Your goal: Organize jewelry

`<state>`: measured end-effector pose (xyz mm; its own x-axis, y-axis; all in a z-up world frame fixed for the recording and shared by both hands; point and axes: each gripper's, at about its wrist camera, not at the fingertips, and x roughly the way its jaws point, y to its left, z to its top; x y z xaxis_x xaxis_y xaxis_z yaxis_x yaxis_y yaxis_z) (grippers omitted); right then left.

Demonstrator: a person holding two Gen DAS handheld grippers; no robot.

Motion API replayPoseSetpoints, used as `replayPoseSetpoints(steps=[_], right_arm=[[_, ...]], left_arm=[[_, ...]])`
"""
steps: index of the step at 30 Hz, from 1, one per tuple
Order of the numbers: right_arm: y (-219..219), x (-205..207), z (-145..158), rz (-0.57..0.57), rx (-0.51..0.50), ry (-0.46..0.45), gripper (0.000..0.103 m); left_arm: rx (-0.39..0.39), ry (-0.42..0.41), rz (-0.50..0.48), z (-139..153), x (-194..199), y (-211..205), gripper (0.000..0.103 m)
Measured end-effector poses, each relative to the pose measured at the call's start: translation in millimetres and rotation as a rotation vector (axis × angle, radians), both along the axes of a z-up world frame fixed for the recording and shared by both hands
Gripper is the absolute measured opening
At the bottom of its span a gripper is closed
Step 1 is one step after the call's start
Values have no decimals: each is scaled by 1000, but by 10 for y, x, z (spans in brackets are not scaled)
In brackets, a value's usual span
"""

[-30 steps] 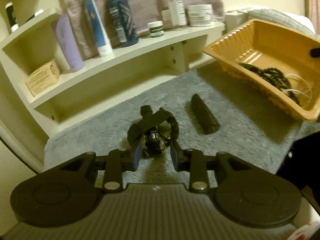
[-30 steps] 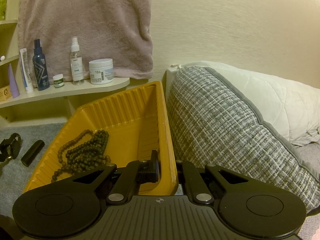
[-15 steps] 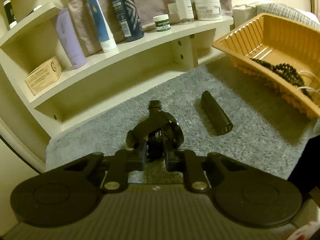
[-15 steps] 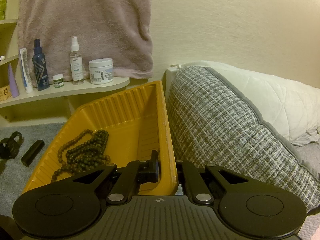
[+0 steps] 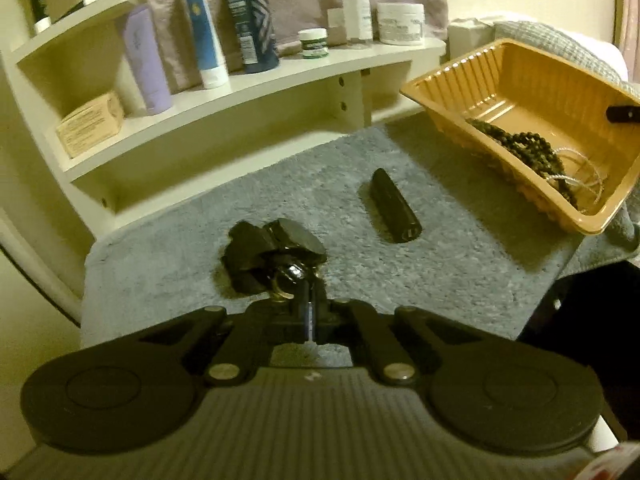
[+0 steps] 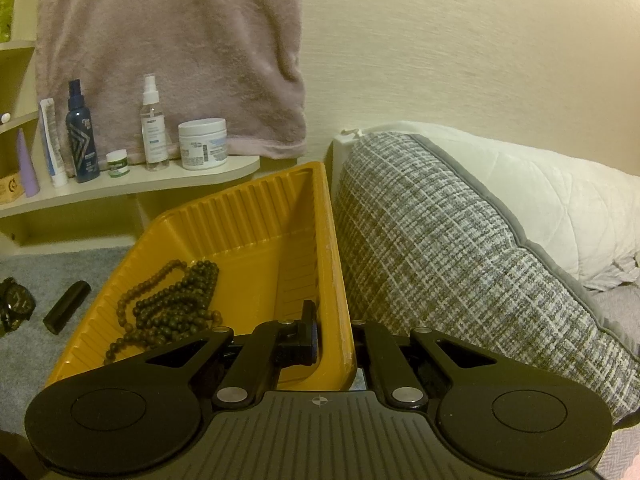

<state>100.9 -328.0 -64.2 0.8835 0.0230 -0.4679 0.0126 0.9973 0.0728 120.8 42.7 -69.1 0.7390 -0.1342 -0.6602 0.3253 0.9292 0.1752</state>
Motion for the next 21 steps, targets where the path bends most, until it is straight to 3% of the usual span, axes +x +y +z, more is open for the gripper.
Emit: replayPoseSetpoints(steps=[2,4,5,14,21], right_arm=[[0,2,3,2,-1,-1,4],[1,2,4,4,-1,0,4],[3,2,3,3,-2,0,4],[1,2,3,5,-4,1,4],[0,3,1,3,-3,2,4]], left_arm=[[-3,-8,21,-10,4,24,10],[-22,-11,43,-22,22,49,31],[-32,-14,50,-33,31,49,34],[-40,5,124,-225,274,-50,35],[-32,34,115,-189,226,-25,33]])
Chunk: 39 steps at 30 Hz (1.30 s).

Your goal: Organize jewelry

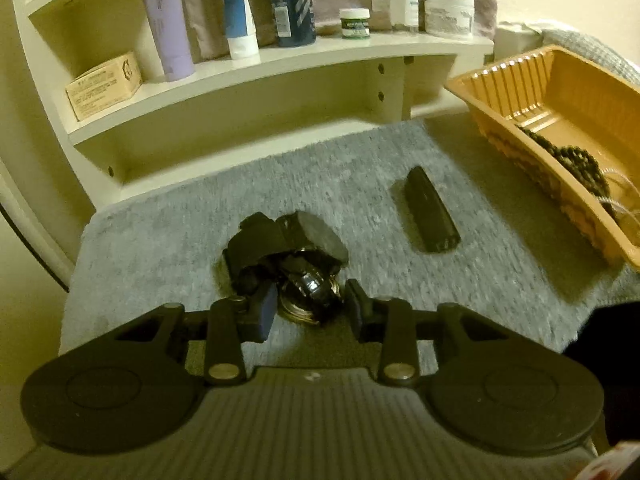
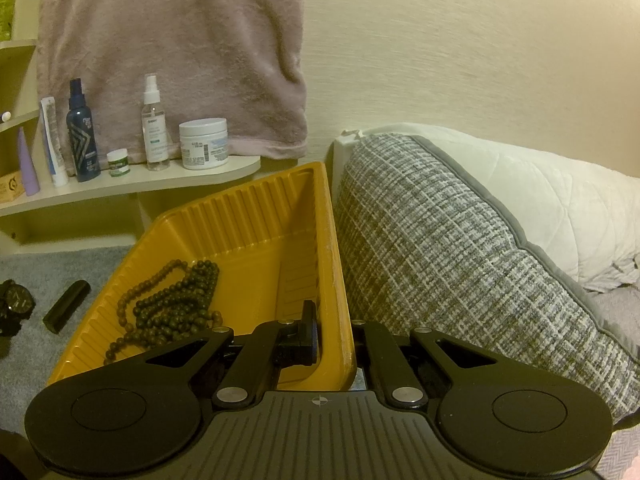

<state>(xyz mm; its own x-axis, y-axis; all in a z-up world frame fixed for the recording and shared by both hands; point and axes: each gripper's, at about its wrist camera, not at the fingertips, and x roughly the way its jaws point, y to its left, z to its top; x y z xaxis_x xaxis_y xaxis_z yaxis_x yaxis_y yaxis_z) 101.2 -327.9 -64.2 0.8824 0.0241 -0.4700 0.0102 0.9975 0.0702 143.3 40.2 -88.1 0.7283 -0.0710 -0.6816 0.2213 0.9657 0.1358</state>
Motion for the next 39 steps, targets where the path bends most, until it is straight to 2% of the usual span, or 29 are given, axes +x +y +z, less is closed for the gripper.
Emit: replayPoseSetpoints(steps=[8,18,22,39], right_arm=[[5,0,-7,-2,0,-1,4],[15,0,1,3,0,-6,4],[15,4,3,3,1,-6,4],[17,-6,7,5,1,-8,4]], left_arm=[[-27,49,-15,45,-328,66,32],[-35,-23,15,-38,-384,63,38],[-35,-18,6,-35,-379,52,32],[-47,-95,-39,125,-240,-147,31]])
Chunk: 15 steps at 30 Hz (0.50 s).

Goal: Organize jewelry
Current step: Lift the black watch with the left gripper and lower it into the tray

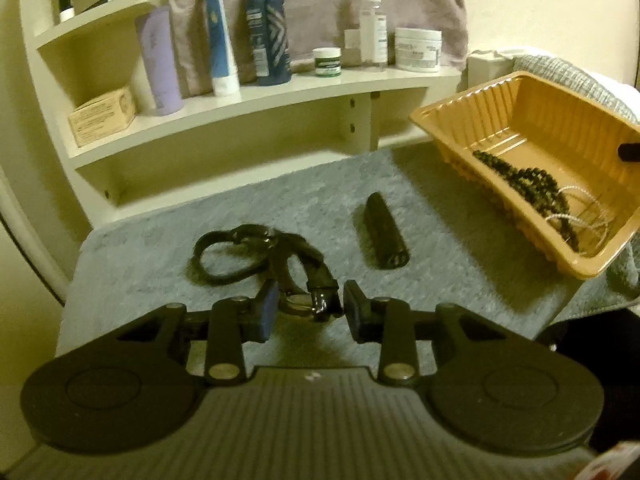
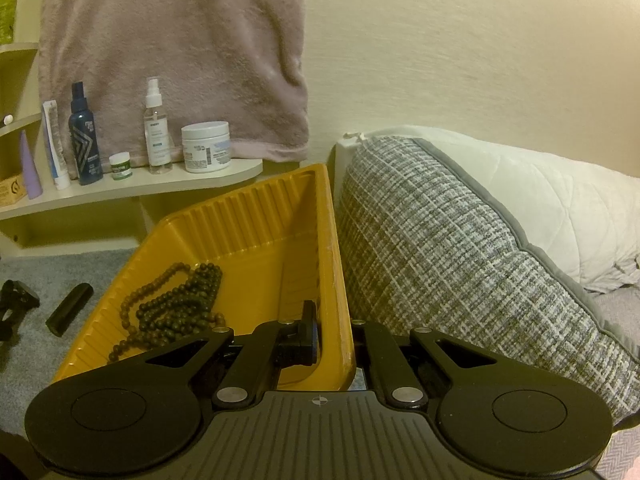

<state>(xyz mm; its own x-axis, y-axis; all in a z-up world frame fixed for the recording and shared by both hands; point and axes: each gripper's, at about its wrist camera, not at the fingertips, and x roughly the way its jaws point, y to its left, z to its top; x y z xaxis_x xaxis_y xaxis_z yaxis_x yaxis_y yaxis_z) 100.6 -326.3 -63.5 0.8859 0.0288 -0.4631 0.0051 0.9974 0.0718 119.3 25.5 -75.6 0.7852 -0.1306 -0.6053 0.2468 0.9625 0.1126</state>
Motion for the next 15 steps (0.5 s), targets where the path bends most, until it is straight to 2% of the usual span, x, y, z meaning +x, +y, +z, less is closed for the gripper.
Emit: replayPoseSetpoints(steps=[4,8,15], right_arm=[[1,1,1,2,0,1,4],[7,3,-3,1,-2,0,4],[7,10,-3,-1,-2,1,4]], left_arm=[[3,12,-21,-72,48,-104,31],[52,16,-32,-184,47,-190,32],[57,8,-16,-242,17,-160,35]])
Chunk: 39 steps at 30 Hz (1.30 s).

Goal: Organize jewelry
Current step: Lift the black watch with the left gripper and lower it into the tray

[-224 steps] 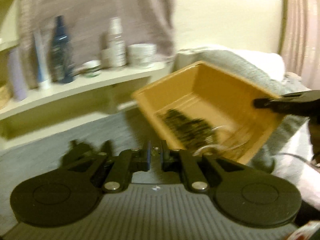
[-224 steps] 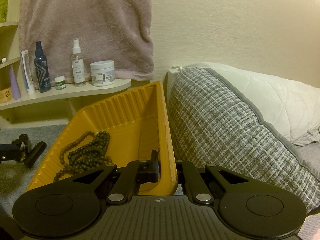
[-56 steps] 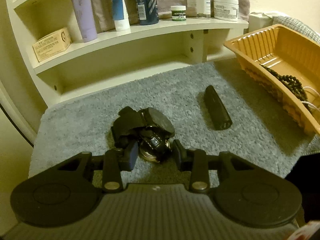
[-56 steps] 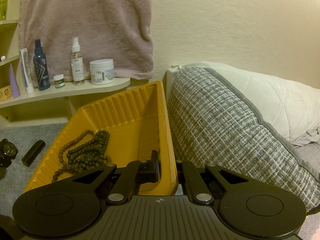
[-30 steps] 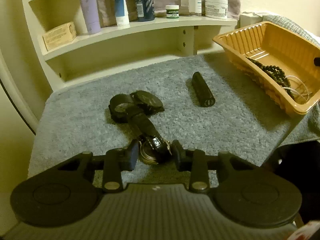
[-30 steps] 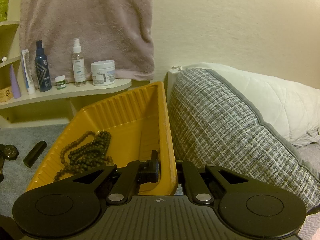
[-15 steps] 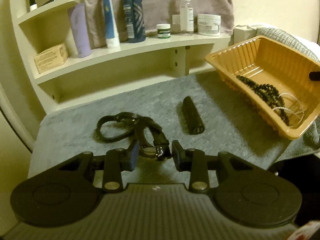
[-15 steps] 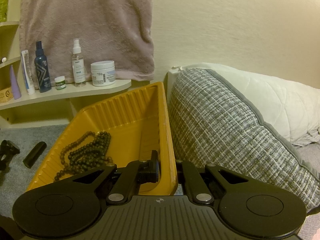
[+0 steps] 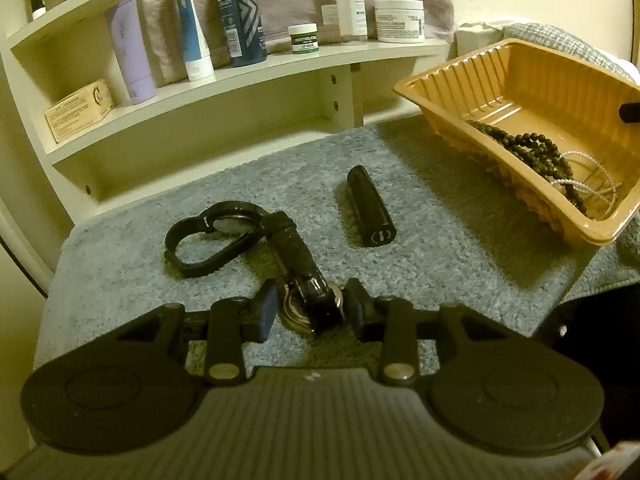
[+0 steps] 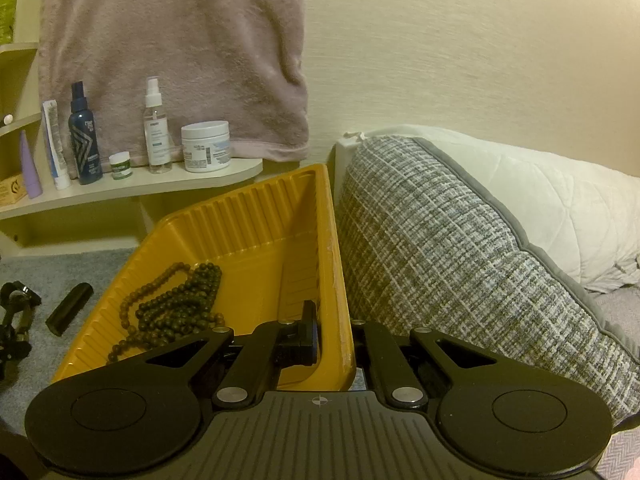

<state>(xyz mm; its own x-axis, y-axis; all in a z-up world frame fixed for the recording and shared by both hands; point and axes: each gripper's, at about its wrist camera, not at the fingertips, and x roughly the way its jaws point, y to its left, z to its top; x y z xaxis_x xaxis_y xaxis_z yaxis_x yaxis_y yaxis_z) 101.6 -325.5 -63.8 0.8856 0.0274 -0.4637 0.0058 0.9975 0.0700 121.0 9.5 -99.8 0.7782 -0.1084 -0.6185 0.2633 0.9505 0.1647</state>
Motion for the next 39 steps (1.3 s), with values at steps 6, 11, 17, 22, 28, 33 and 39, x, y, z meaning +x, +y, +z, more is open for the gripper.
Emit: replayPoseSetpoints(steps=[6,11,17,22,28,33,39], right_arm=[[-2,1,-3,0,2,0,4],[1,2,-7,0,4,1,4],[-2,0,-6,-1,4,1,4],[-5,-5,-6,-2,6,0,4],[-16,-10,-3,0,13,1,4],[-22,-1,12,2,20,-1,4],[-32,-3,11,2,29,-2,4]], left_arm=[[-9,14,-6,26,23,0,31],[-43,-11,-1,100,31,4,31],[-79,-54,-19,308,118,-106,31],[-104,-77,-90,493,182,-364,31],[-161,-84,-211,640,225,-804,31],[-183,-70,-295,659,240,-1155,31],[-186,-48,-337,616,236,-1394,31]])
